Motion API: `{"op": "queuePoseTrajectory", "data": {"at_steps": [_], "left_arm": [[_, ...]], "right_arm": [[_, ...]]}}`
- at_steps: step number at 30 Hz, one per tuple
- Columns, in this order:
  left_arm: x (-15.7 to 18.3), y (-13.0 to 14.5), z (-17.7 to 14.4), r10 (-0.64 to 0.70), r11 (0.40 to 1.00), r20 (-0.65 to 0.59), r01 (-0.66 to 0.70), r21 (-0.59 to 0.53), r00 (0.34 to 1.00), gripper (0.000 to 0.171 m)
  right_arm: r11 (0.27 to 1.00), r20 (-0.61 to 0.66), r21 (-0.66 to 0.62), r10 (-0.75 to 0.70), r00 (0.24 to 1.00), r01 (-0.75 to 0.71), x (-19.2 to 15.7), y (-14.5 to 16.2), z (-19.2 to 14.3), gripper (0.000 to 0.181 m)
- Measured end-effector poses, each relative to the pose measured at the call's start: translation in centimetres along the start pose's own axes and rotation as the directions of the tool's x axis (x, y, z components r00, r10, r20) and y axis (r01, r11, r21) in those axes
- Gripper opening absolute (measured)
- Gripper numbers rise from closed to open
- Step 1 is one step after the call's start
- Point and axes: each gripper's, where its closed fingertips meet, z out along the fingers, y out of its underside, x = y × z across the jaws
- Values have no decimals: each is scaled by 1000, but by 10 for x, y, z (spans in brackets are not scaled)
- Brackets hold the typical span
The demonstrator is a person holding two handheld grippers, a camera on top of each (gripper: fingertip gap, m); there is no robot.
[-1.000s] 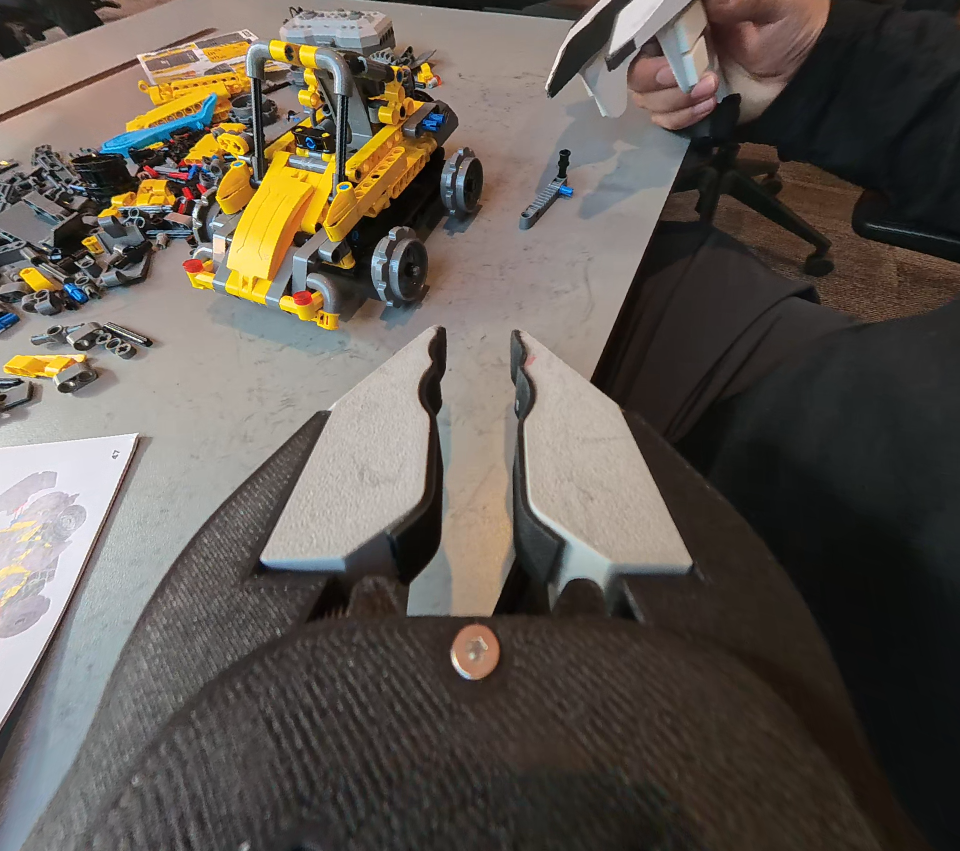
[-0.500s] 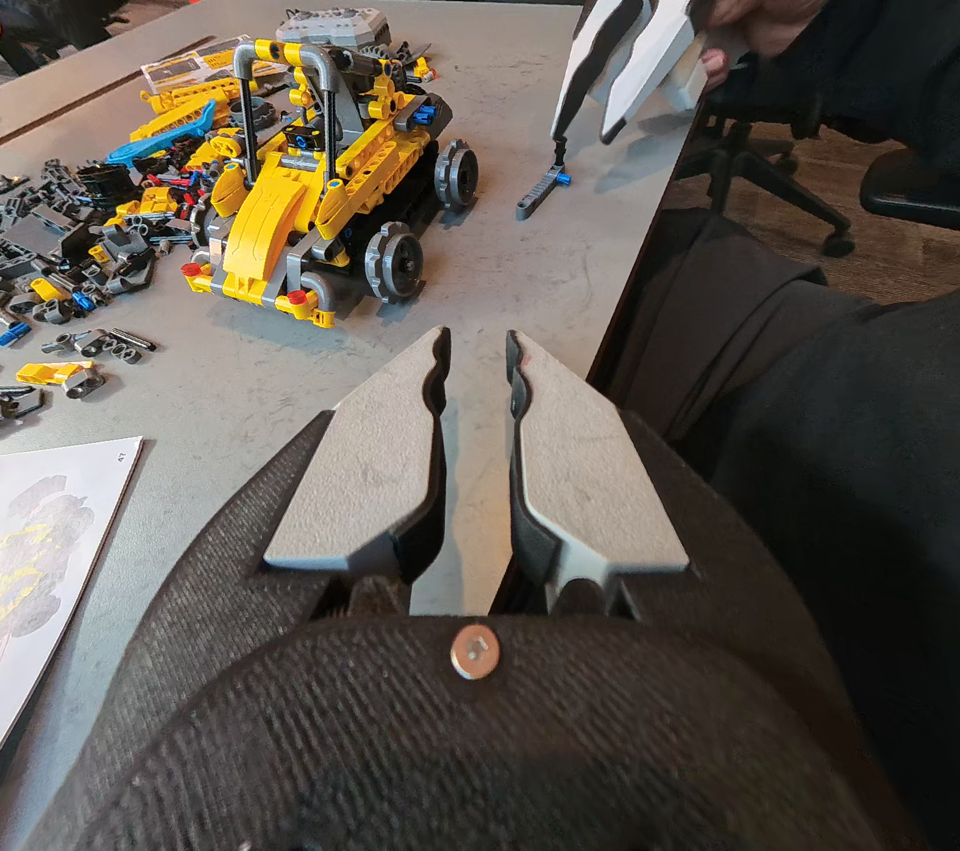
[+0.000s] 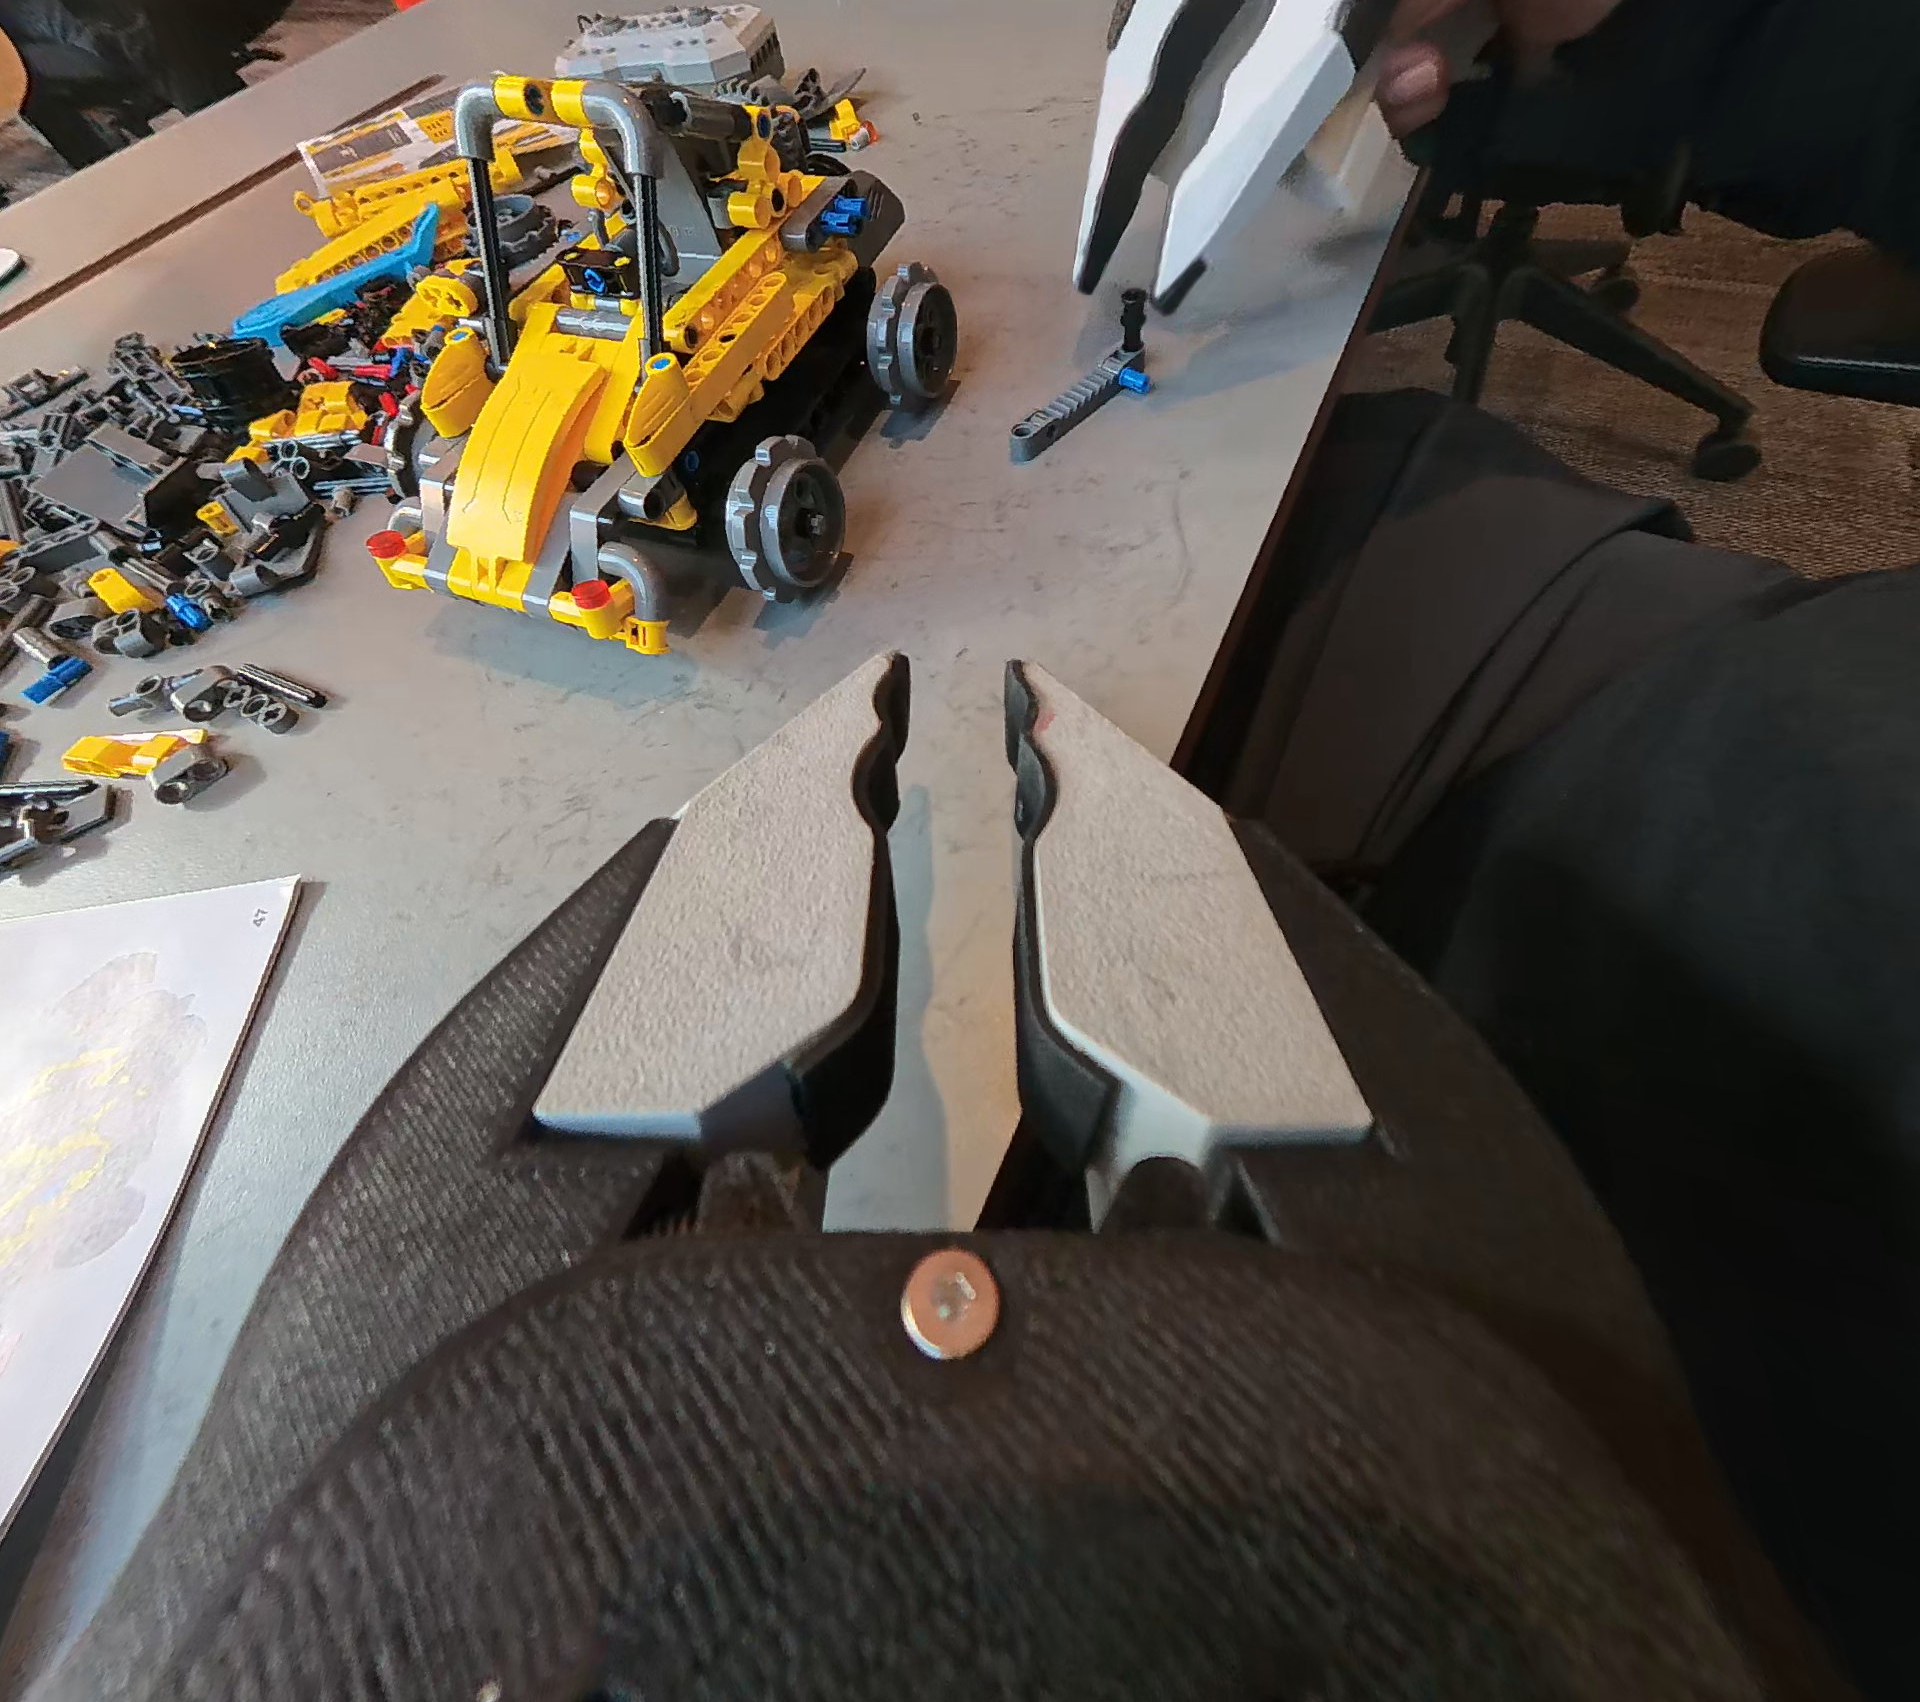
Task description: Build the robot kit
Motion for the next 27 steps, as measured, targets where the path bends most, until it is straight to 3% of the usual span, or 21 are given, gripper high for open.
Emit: {"op": "queuePoseTrajectory", "data": {"at_steps": [5, 10, 19, 23, 27], "left_arm": [[0, 1, 0, -2, 1000, 2, 2, -4, 1000, 15], [1, 1, 0, 10, 1000, 0, -10, -4, 1000, 14], [7, 1, -3, 63, 998, -1, -63, 13, 998, 11], [8, 1, -4, 74, 997, 2, -74, 16, 997, 10], [7, 1, -4, 70, 997, 4, -70, 18, 998, 10]], "right_arm": [[999, -16, -42, -26, 1000, 25, 2, 9, -2, 27], [996, 2, -56, -70, 998, 70, -3, 10, 9, 7], [982, 82, -87, -160, 984, 167, -11, -10, 31, 7], [970, 52, -157, -181, 982, 187, 1, -3, 37, 14], [978, 31, -116, -169, 985, 172, 6, -7, 32, 20]]}}
